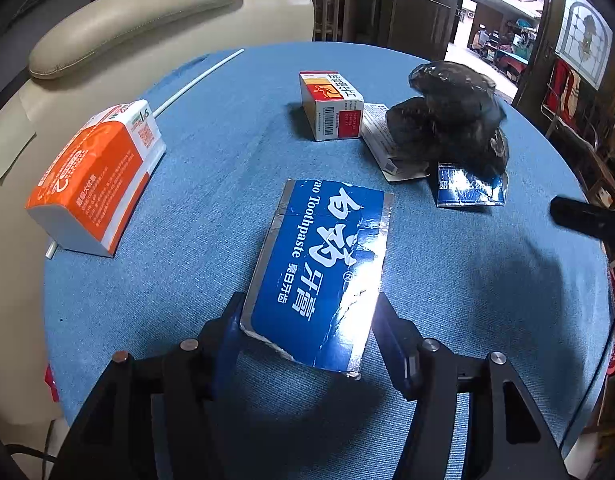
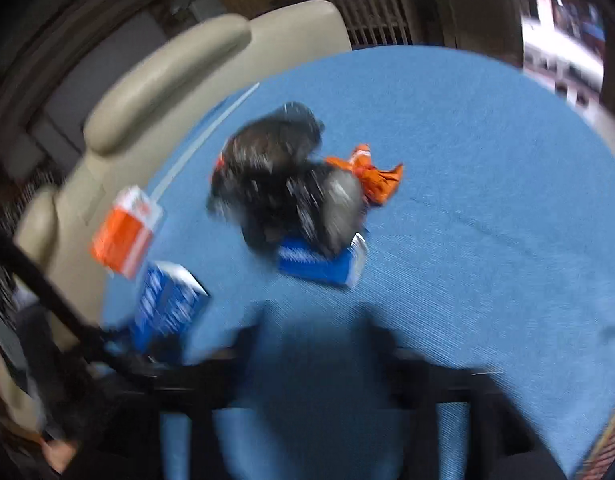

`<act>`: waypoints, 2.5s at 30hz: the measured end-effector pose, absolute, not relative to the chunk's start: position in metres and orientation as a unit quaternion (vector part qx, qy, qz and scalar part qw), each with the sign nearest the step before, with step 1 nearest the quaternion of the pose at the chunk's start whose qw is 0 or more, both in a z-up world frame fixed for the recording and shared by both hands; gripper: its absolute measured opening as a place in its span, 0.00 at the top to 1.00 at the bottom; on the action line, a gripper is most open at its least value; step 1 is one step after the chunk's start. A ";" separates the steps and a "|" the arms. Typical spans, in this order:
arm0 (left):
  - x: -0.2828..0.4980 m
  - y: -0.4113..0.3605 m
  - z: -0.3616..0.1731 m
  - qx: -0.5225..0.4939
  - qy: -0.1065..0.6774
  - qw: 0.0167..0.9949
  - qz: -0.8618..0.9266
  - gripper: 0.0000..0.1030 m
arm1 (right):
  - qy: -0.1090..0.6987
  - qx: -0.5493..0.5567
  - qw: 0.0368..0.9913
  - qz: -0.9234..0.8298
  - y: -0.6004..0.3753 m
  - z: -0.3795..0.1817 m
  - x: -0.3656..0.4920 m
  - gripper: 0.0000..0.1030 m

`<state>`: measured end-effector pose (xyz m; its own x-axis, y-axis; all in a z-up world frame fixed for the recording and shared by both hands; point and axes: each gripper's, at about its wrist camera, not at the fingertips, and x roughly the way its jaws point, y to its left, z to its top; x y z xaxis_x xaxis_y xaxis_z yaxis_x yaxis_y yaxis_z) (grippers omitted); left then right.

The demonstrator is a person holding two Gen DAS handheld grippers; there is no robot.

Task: Collect trash
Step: 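Grasp the black plastic bag with the right tool and lift it, then drop the black bag into the red basket while the left tool drops the toothpaste box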

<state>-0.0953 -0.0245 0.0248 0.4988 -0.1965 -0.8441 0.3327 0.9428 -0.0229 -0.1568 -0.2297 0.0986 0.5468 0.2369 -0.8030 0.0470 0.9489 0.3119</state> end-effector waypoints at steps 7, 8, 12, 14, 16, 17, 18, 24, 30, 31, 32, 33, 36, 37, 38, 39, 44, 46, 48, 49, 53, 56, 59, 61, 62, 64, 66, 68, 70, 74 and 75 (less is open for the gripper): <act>-0.095 -0.024 0.026 0.068 0.479 0.862 -0.155 0.38 | 0.396 0.021 0.916 0.057 -0.214 0.130 -0.137 0.14; -0.096 -0.023 0.026 0.069 0.479 0.861 -0.155 0.38 | 0.394 0.003 0.917 0.056 -0.212 0.129 -0.122 0.14; -0.093 -0.022 0.026 0.067 0.480 0.860 -0.159 0.38 | 0.416 -0.026 0.907 0.062 -0.200 0.121 -0.070 0.14; -0.092 -0.021 0.025 0.064 0.483 0.858 -0.162 0.38 | 0.426 -0.054 0.901 0.069 -0.192 0.111 -0.054 0.14; -0.090 -0.021 0.024 0.065 0.485 0.857 -0.163 0.38 | 0.441 -0.083 0.890 0.076 -0.182 0.099 -0.042 0.17; -0.089 -0.021 0.023 0.065 0.487 0.856 -0.163 0.38 | 0.452 -0.096 0.884 0.071 -0.178 0.090 -0.036 0.22; -0.088 -0.021 0.022 0.064 0.489 0.854 -0.163 0.38 | 0.462 -0.093 0.879 0.069 -0.178 0.083 -0.031 0.50; -0.085 -0.021 0.022 0.060 0.495 0.853 -0.155 0.39 | 0.449 -0.045 0.891 0.055 -0.193 0.087 -0.036 0.58; -0.096 -0.029 0.037 0.066 0.481 0.861 -0.153 0.39 | 0.404 -0.001 0.914 0.037 -0.212 0.113 -0.070 0.58; -0.098 -0.030 0.039 0.068 0.479 0.862 -0.154 0.39 | 0.398 0.006 0.917 0.036 -0.216 0.117 -0.076 0.58; -0.101 -0.033 0.042 0.069 0.477 0.863 -0.155 0.39 | 0.393 0.015 0.919 0.035 -0.221 0.120 -0.086 0.58; -0.103 -0.036 0.045 0.071 0.474 0.863 -0.157 0.39 | 0.390 0.022 0.920 0.035 -0.224 0.122 -0.093 0.58; -0.111 -0.047 0.052 0.079 0.467 0.866 -0.164 0.39 | 0.384 0.041 0.922 0.034 -0.232 0.126 -0.115 0.58; -0.112 -0.049 0.054 0.081 0.465 0.866 -0.166 0.39 | 0.384 0.045 0.922 0.034 -0.232 0.127 -0.118 0.58; -0.115 -0.053 0.057 0.085 0.463 0.866 -0.168 0.39 | 0.384 0.049 0.921 0.034 -0.234 0.127 -0.124 0.58; -0.116 -0.056 0.059 0.088 0.461 0.866 -0.171 0.39 | 0.384 0.053 0.921 0.034 -0.234 0.126 -0.133 0.58; -0.122 -0.072 0.064 0.100 0.455 0.866 -0.183 0.39 | 0.385 0.083 0.919 0.029 -0.246 0.116 -0.174 0.58; -0.124 -0.079 0.067 0.104 0.451 0.866 -0.189 0.39 | 0.385 0.097 0.918 0.026 -0.251 0.113 -0.189 0.58; -0.124 -0.084 0.069 0.108 0.449 0.866 -0.192 0.39 | 0.386 0.109 0.916 0.021 -0.256 0.109 -0.201 0.58; -0.125 -0.088 0.070 0.109 0.447 0.866 -0.195 0.39 | 0.386 0.117 0.915 0.017 -0.260 0.108 -0.209 0.58; -0.130 -0.100 0.076 0.115 0.440 0.866 -0.207 0.39 | 0.388 0.142 0.911 0.005 -0.272 0.101 -0.229 0.58; -0.134 -0.111 0.081 0.119 0.436 0.865 -0.218 0.39 | 0.386 0.164 0.908 -0.006 -0.285 0.097 -0.249 0.58; -0.140 -0.125 0.086 0.127 0.430 0.863 -0.231 0.39 | 0.385 0.181 0.905 -0.017 -0.297 0.093 -0.268 0.58; -0.144 -0.137 0.089 0.133 0.425 0.862 -0.243 0.39 | 0.382 0.189 0.904 -0.028 -0.306 0.091 -0.282 0.58; -0.146 -0.142 0.091 0.135 0.423 0.861 -0.248 0.39 | 0.380 0.195 0.904 -0.033 -0.311 0.090 -0.289 0.58; -0.150 -0.154 0.094 0.141 0.419 0.859 -0.260 0.39 | 0.373 0.210 0.902 -0.050 -0.325 0.090 -0.305 0.58; -0.156 -0.170 0.097 0.145 0.415 0.854 -0.278 0.39 | 0.365 0.223 0.902 -0.066 -0.336 0.091 -0.316 0.58; -0.162 -0.186 0.099 0.152 0.410 0.851 -0.291 0.39 | 0.354 0.233 0.902 -0.088 -0.352 0.093 -0.332 0.58; -0.169 -0.206 0.102 0.156 0.407 0.844 -0.312 0.39 | 0.345 0.242 0.900 -0.113 -0.369 0.094 -0.348 0.58; -0.187 -0.238 0.107 0.169 0.397 0.834 -0.345 0.39 | 0.334 0.259 0.890 -0.174 -0.407 0.092 -0.380 0.58; -0.191 -0.247 0.108 0.172 0.395 0.831 -0.353 0.39 | 0.334 0.262 0.886 -0.187 -0.416 0.091 -0.386 0.58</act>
<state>-0.1911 -0.2469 0.1076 0.4396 -0.4500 -0.7773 0.7215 0.6924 0.0071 -0.3859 -0.4159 0.0906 0.7071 -0.1562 -0.6896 0.5059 0.7932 0.3391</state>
